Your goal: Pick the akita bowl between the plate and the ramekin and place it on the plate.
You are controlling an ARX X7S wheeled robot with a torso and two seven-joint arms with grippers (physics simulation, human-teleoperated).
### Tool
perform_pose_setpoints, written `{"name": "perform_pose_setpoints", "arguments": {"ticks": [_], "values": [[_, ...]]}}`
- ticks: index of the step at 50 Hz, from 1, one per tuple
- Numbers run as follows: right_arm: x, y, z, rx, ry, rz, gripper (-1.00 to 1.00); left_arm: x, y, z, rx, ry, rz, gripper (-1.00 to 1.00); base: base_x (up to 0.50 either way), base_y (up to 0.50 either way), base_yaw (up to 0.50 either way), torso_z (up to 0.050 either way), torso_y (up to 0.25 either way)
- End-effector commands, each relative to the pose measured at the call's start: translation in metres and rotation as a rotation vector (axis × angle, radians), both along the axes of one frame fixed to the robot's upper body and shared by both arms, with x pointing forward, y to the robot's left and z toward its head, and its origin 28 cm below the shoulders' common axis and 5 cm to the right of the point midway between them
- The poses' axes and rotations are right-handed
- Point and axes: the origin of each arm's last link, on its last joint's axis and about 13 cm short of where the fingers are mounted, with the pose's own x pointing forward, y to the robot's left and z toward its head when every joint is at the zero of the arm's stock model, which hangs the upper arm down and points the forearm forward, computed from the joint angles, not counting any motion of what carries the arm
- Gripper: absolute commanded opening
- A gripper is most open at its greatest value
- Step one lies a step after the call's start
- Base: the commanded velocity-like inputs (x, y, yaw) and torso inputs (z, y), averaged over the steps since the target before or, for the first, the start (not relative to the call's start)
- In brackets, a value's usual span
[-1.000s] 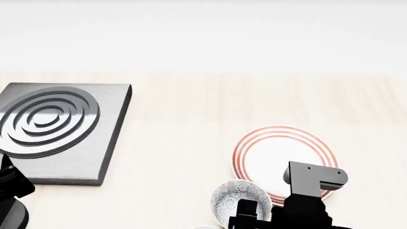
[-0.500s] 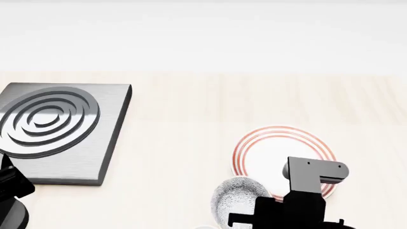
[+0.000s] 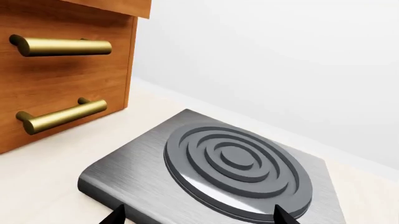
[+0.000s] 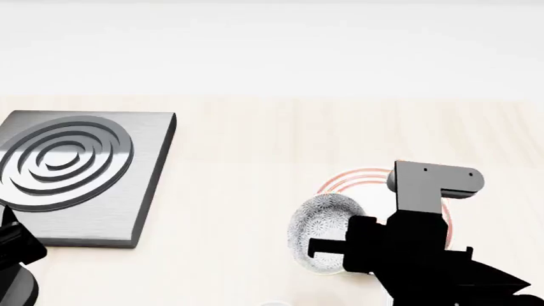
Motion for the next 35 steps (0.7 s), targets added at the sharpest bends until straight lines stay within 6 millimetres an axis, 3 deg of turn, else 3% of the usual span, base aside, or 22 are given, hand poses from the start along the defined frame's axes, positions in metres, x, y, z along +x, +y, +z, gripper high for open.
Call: {"name": "perform_pose_setpoints", "arguments": {"ticks": [1,35], "values": [[0.008,-0.001,0.021,0.012,-0.053,-0.020,-1.00,-0.001,0.000,0.001,-0.001,0.001,0.000,1.00,0.00,0.00,0.00,0.000,0.000],[0.050,-0.010,0.041,0.067,-0.112,-0.145,-1.00,0.000,0.000,0.000,0.005,-0.002,-0.001,1.00,0.00,0.00,0.00,0.000,0.000]]}}
